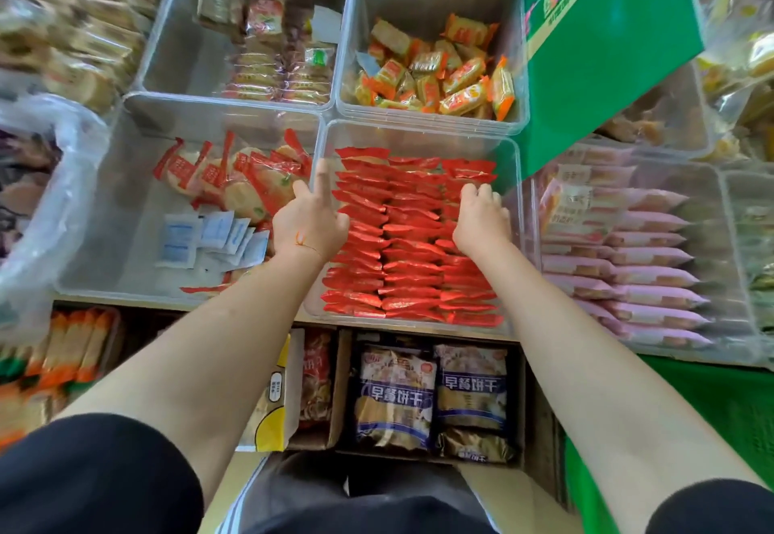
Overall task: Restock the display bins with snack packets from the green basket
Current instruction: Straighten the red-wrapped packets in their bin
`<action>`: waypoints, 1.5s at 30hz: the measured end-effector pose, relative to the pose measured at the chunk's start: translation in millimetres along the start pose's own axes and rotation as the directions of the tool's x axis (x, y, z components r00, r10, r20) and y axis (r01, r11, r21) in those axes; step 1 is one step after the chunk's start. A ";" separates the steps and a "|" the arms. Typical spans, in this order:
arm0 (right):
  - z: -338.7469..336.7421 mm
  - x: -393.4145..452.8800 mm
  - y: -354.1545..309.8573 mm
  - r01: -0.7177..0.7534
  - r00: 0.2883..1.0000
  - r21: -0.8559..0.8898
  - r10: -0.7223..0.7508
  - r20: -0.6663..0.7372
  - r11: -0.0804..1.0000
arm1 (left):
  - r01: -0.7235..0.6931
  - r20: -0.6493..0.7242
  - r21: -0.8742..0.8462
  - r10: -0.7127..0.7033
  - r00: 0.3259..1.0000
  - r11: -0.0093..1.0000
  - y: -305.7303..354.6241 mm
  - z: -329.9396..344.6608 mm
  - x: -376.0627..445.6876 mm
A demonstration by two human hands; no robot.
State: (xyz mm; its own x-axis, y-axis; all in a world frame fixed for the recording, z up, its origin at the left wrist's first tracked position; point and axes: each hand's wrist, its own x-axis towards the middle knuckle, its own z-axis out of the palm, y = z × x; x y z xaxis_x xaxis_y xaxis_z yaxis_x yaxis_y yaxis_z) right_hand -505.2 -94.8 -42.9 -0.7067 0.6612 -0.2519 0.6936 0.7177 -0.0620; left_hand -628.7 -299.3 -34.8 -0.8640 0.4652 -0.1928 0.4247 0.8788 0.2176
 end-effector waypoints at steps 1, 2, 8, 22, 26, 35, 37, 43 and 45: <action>0.1 -0.1 -0.5 0.009 1.000 -0.020 -0.009 0.000 1.000 | -0.003 -0.007 0.001 0.003 1.000 1.000 1.7 -0.5 3.0; 0.3 0.2 -0.6 0.023 1.000 -0.048 -0.024 -0.017 0.999 | -0.007 -0.014 0.002 0.007 1.000 1.000 3.3 -0.7 5.2; -7.8 10.5 2.4 0.104 0.991 -0.059 -0.099 0.087 0.993 | -0.045 -0.013 0.100 0.047 0.999 0.994 2.2 5.4 10.7; -3.0 4.9 -4.3 0.069 0.990 -0.052 -0.062 0.127 0.996 | -0.072 0.017 0.007 0.072 0.997 0.997 -2.0 5.7 13.2; -2.4 -7.5 -21.8 -0.012 0.998 -0.114 0.006 -0.056 0.993 | -0.116 0.016 0.081 0.115 0.993 0.990 -2.9 4.7 14.7; 6.3 -12.1 -51.6 0.224 0.967 -0.129 -0.205 0.148 0.966 | -0.604 0.233 0.345 0.558 0.797 0.718 10.1 9.0 22.1; 7.2 -9.4 -50.8 0.227 0.968 -0.157 -0.206 0.142 0.961 | -0.569 0.293 0.350 0.490 0.821 0.744 16.9 10.4 26.5; 6.7 -1.4 -55.8 0.333 0.933 -0.259 -0.276 0.232 0.907 | -0.451 0.308 0.342 0.355 0.883 0.824 30.7 19.6 31.0; 1.0 3.7 -54.5 0.420 0.902 -0.289 -0.360 0.238 0.861 | -0.417 0.269 0.368 0.334 0.903 0.831 30.7 20.3 31.7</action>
State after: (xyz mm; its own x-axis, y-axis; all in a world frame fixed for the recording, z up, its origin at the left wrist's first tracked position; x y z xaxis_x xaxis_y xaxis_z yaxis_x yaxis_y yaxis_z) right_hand -545.4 -131.6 -41.5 -0.8540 0.2862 -0.4345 0.2600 0.9581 0.1200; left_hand -637.6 -255.4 -53.6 -0.5656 0.7426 -0.3585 0.8129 0.5754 -0.0907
